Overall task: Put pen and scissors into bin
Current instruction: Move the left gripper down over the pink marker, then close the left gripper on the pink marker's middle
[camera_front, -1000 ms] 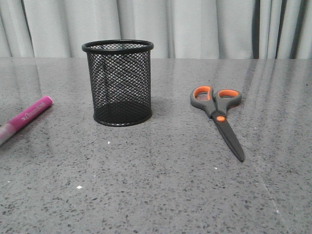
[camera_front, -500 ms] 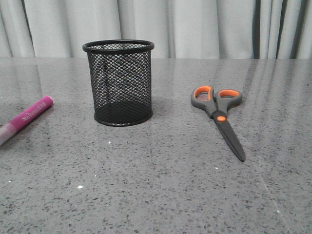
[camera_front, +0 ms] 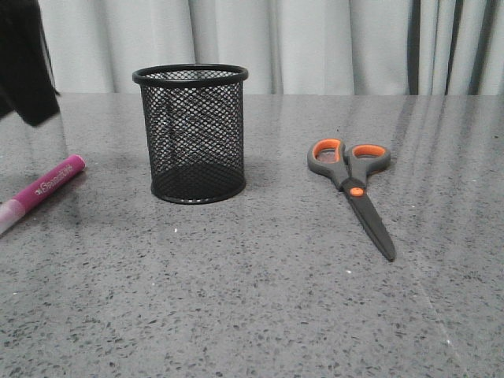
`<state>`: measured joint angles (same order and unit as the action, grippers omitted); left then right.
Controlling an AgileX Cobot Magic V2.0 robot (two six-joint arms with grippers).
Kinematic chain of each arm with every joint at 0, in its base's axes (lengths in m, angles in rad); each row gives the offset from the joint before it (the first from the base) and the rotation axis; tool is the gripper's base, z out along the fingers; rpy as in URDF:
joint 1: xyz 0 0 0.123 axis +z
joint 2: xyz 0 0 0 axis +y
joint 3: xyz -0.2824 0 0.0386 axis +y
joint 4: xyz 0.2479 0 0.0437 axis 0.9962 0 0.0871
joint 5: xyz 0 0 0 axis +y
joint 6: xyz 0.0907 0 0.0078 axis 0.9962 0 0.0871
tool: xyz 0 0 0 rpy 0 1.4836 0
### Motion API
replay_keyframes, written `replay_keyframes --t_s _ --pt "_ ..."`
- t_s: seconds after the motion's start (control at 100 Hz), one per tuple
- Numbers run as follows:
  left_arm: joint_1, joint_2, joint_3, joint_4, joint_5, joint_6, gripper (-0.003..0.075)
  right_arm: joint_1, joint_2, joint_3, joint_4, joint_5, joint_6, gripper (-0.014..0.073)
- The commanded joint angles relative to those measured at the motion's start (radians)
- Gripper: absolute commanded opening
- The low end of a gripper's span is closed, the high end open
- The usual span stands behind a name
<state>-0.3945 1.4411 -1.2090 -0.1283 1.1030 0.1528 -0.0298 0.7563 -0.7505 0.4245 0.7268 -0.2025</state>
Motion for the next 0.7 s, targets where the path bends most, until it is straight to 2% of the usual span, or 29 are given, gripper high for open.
replay_keyframes --t_s 0.0,0.3,0.69 --pt "-0.012 0.006 -0.032 0.020 -0.045 -0.034 0.0359 -0.005 0.003 -0.036 0.017 -0.062 -0.013 0.0400" --pt "-0.012 0.071 -0.032 0.027 -0.143 -0.034 0.0359 -0.005 0.003 -0.036 0.017 -0.060 -0.013 0.0400" --pt "-0.012 0.121 -0.032 0.050 -0.162 -0.034 0.0353 -0.005 0.003 -0.036 0.017 -0.060 -0.015 0.0400"
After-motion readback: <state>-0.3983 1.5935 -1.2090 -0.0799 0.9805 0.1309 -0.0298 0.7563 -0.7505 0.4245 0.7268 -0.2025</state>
